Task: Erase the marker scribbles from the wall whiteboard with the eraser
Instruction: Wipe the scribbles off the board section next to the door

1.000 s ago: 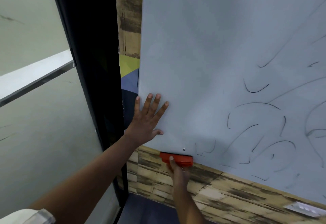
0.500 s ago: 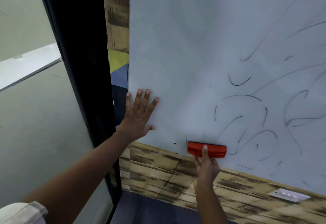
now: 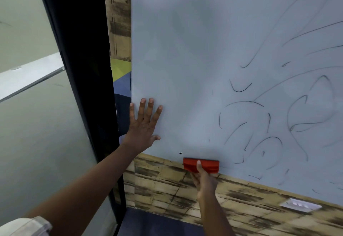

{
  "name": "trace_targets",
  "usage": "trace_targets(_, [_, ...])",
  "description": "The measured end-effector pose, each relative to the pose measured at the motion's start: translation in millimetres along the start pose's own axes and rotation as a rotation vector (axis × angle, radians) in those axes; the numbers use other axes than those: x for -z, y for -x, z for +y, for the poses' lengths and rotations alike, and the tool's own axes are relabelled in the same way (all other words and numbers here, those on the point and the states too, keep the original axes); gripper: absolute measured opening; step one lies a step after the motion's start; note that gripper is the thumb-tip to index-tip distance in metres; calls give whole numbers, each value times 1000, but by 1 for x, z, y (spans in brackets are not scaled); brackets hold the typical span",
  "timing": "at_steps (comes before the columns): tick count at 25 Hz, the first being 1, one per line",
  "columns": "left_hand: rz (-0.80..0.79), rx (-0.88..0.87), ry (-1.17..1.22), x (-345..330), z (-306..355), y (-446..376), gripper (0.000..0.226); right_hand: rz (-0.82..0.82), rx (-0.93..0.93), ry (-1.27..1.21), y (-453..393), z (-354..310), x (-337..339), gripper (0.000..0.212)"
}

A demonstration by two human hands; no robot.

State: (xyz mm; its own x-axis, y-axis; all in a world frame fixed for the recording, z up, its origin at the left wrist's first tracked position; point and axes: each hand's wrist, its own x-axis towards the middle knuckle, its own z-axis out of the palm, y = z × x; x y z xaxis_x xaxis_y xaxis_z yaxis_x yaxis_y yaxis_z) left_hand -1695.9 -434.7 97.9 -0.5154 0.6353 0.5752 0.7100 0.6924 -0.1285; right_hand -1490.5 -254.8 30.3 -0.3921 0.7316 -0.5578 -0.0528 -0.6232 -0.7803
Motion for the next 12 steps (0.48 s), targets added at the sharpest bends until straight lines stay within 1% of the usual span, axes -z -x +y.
trace_targets(1, [-6,0,1,0,0,0,158,5,-34,-19,-3,3,5,48])
trace_targets(3, [-14,-1,3,2,-1,-1,159,-23,-67,-46,-7,5,11,52])
trace_targets(6, [-8,4,3,0,-2,0,159,-103,-49,-105,3,-8,4,54])
trace_targets(9, [15,2,6,-1,-2,0,160,-162,94,-152,24,-44,-15,55])
trace_targets(12, [45,-5,-1,-2,-1,0,160,-207,254,-22,43,-89,-28,49])
